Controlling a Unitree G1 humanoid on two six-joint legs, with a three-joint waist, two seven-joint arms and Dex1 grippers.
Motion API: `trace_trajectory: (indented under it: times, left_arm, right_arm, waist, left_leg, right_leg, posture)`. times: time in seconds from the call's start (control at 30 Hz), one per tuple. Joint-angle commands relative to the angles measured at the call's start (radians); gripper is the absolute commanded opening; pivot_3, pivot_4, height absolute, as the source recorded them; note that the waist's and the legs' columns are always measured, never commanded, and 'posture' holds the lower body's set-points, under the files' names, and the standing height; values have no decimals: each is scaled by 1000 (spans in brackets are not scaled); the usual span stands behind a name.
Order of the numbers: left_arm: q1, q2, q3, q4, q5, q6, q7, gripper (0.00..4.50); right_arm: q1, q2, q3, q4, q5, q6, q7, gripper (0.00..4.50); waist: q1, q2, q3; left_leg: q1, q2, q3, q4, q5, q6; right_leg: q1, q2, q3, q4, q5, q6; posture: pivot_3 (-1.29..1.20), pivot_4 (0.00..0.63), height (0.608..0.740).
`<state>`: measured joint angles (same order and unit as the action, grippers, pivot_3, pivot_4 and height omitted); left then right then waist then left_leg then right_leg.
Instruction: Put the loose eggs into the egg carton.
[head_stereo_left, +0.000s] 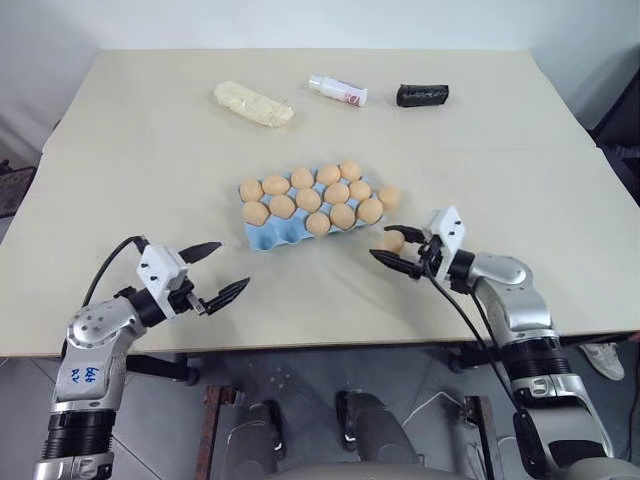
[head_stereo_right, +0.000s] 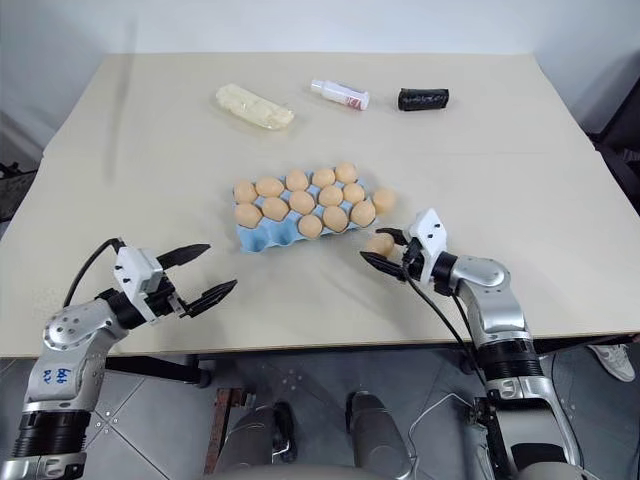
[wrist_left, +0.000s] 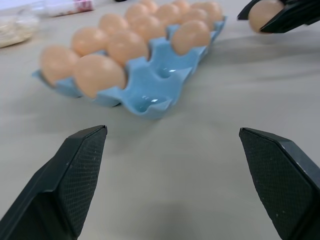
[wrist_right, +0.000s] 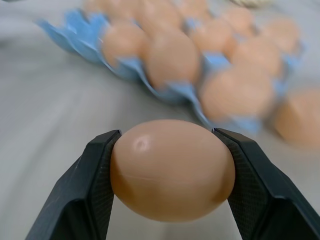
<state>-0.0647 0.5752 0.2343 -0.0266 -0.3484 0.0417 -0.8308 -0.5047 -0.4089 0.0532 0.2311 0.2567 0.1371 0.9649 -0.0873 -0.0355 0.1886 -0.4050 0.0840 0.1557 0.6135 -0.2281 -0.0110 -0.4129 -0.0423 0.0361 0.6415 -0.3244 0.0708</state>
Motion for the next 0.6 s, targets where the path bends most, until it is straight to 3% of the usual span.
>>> trace_trajectory:
  times: [0.03,0.23,0.47,0.6]
  left_arm:
    - [23,17,57,-13,-20,-11,19,4500]
    - [41,14,71,-15,-21,-6,32,4500]
    - [67,8,71,-55,-26,7,47,4500]
    - [94,7,76,-84,-33,13,53,4500]
  right_arm:
    - [-76,71,65,-129,24,77,-24,2857]
    - [-199,194,143,-76,-36,116,-97,2857]
    - [-323,301,165,207,-112,4,-158,2857]
    - [-340,320,145,258,-109,-26,-171,3803]
  waist:
    - [-3,0,0]
    - [1,0,0]
    - [0,-1,0]
    - [-2,0,0]
  left_leg:
    - [0,0,0,0,0,-1]
    - [0,0,-1,0,1,-2]
    - [-2,-1,-2,-2,0,-3]
    - [-2,-1,-2,-2,0,-3]
  right_leg:
    - [0,0,0,1,0,0]
    - [-1,-2,-2,3,-1,-2]
    - [-2,-3,-4,1,-2,-4]
    - [-2,-2,-4,1,-2,-5]
  posture:
    - [0,150,740]
    - [0,150,740]
    - [0,150,740]
    - [0,150,740]
